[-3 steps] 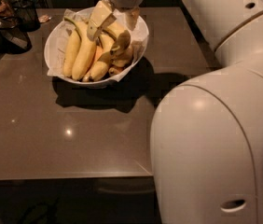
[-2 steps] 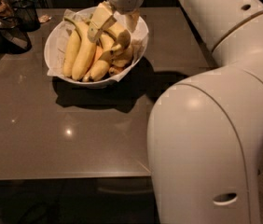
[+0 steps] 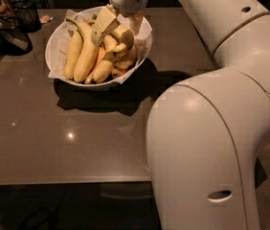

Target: Pick banana from white bowl

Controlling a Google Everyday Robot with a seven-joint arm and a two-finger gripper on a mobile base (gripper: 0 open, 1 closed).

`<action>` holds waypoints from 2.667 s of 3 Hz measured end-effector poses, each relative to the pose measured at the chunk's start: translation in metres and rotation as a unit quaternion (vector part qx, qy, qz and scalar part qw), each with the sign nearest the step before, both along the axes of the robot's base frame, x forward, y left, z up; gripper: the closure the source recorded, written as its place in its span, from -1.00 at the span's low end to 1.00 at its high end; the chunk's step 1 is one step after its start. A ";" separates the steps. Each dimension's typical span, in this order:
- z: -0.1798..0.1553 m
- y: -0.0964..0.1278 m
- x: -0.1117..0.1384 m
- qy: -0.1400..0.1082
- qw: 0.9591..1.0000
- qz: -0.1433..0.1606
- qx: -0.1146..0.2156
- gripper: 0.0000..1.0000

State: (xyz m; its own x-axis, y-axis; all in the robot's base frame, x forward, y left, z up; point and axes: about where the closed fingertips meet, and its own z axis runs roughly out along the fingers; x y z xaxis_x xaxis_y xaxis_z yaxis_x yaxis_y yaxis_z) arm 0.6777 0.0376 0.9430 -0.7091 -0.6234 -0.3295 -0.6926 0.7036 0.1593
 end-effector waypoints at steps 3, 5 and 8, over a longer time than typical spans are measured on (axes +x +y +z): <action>-0.001 -0.001 0.001 -0.007 1.000 0.003 -0.009 0.68; -0.001 -0.001 0.001 -0.007 1.000 0.003 -0.009 1.00; 0.059 0.012 -0.018 -0.061 0.996 0.060 -0.009 1.00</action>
Offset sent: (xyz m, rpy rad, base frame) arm 0.0010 -0.0007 -0.0011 -0.0152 -0.0124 0.0061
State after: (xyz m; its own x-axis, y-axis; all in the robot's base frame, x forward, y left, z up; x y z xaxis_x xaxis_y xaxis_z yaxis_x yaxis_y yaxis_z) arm 0.6600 0.0497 1.0019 -0.5846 -0.7075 -0.3971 -0.7849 0.6170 0.0562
